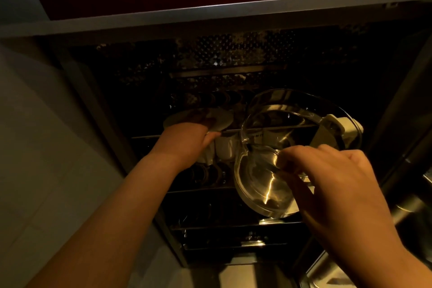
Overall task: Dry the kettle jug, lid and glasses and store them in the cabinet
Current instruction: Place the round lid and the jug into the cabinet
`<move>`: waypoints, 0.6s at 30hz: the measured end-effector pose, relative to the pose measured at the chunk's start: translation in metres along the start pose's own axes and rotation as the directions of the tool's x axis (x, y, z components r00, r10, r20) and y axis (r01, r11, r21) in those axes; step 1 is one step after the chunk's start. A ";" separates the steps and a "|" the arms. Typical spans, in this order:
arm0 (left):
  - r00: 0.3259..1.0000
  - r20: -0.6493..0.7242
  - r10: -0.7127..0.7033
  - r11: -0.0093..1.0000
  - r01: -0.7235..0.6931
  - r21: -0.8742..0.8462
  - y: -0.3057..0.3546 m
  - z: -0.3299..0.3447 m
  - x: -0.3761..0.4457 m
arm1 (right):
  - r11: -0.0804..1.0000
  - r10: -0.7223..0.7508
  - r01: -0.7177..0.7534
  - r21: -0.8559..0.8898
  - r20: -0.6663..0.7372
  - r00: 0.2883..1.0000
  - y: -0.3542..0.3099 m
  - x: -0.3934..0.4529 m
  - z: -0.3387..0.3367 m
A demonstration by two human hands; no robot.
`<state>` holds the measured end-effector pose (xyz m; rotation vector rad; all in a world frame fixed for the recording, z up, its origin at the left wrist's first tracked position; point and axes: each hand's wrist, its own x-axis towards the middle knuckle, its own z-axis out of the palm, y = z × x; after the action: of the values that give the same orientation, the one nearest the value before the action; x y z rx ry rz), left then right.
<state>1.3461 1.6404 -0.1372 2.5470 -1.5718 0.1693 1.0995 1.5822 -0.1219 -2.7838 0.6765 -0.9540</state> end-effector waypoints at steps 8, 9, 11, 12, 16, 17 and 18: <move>1.000 -0.009 0.025 0.999 -0.025 -0.044 -0.003 0.008 0.006 | 1.000 -0.015 0.015 0.006 -0.014 1.000 0.002 -0.001 0.002; 1.000 0.000 0.023 0.999 -0.023 -0.036 -0.003 0.007 0.007 | 1.000 -0.014 0.014 0.006 -0.014 1.000 0.002 -0.001 0.002; 1.000 0.011 0.020 1.000 -0.020 0.001 -0.004 0.007 0.008 | 1.000 -0.015 0.015 0.000 -0.018 1.000 0.002 -0.001 0.002; 1.000 0.022 0.017 1.000 -0.017 0.020 -0.005 0.007 0.008 | 1.000 -0.017 0.017 -0.003 -0.022 1.000 0.002 -0.001 0.002; 0.989 0.140 -0.054 0.999 0.053 0.013 -0.013 0.003 0.015 | 1.000 -0.027 0.027 0.008 -0.046 0.999 0.001 -0.001 0.002; 0.985 0.157 -0.069 0.998 0.070 -0.003 -0.014 0.003 0.017 | 1.000 -0.026 0.027 0.010 -0.049 0.998 0.001 -0.001 0.001; 0.982 0.169 -0.080 0.996 0.084 -0.019 -0.014 0.002 0.019 | 1.000 -0.026 0.026 0.009 -0.046 0.999 0.001 -0.001 0.001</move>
<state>1.3678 1.6293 -0.1368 2.6613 -1.5083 -0.0769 1.0992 1.5815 -0.1235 -2.7766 0.6415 -1.0267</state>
